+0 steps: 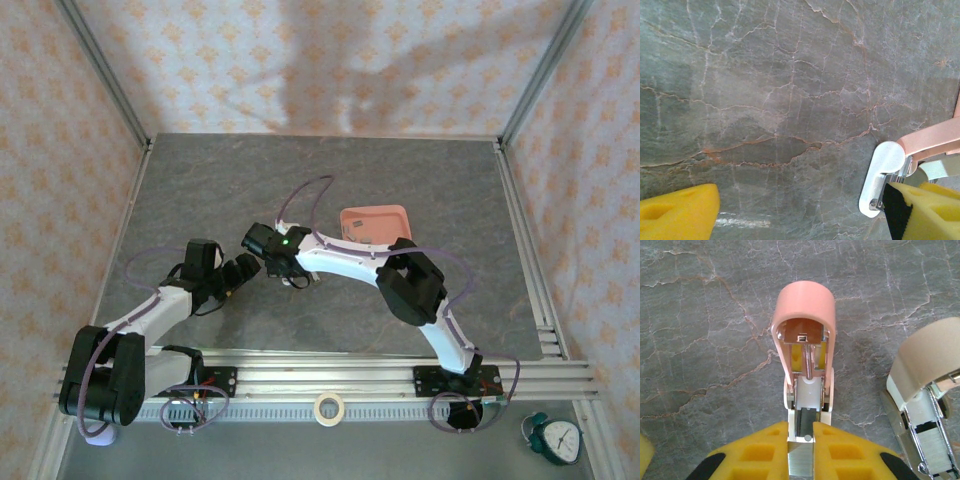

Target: Load the staples into the stapler

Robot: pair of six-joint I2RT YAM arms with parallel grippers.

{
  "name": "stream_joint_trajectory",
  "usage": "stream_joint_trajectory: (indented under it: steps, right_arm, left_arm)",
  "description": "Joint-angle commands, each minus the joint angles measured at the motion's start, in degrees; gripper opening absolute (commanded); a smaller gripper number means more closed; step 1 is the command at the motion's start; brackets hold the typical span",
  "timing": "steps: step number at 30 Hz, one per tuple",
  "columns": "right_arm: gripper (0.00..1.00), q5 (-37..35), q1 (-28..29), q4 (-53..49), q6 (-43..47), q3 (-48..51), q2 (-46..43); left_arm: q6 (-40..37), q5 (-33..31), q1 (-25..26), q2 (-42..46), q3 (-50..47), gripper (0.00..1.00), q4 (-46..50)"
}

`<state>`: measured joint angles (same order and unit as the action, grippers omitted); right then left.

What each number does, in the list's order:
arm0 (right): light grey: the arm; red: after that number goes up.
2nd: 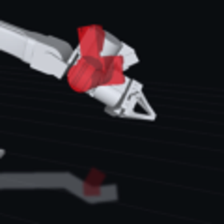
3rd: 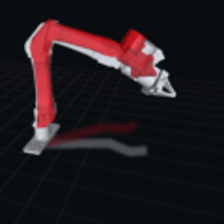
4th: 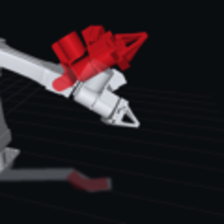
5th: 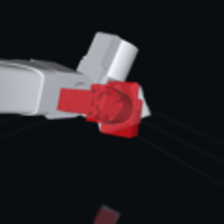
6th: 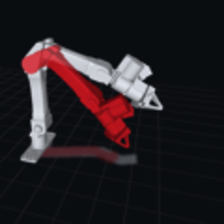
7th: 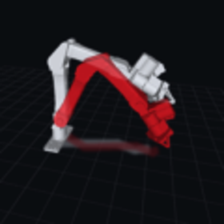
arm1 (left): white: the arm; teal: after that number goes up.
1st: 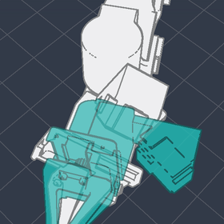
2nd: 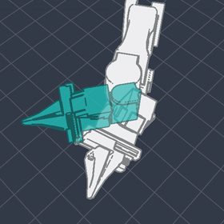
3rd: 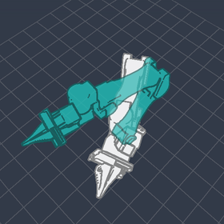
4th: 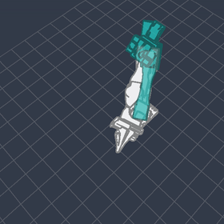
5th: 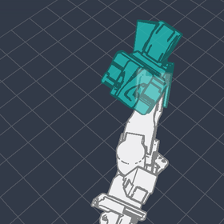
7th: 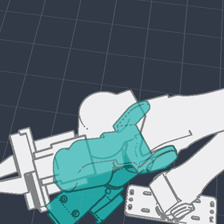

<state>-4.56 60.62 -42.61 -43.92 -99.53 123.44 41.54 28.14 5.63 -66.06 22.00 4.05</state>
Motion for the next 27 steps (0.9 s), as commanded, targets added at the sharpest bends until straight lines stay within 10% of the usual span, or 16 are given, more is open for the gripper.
stream_joint_trajectory:
  steps: [1,27]
  right_arm:
    - [0.16,-1.77,0.24,-1.55,-1.25,1.0,1.02]
    - [0.15,-3.38,0.28,-1.98,-1.02,0.7,-0.89]
  left_arm:
    - [-1.23,0.51,0.35,-0.38,0.39,0.86,0.33]
    - [-1.31,0.52,0.42,-0.21,0.24,0.86,0.29]
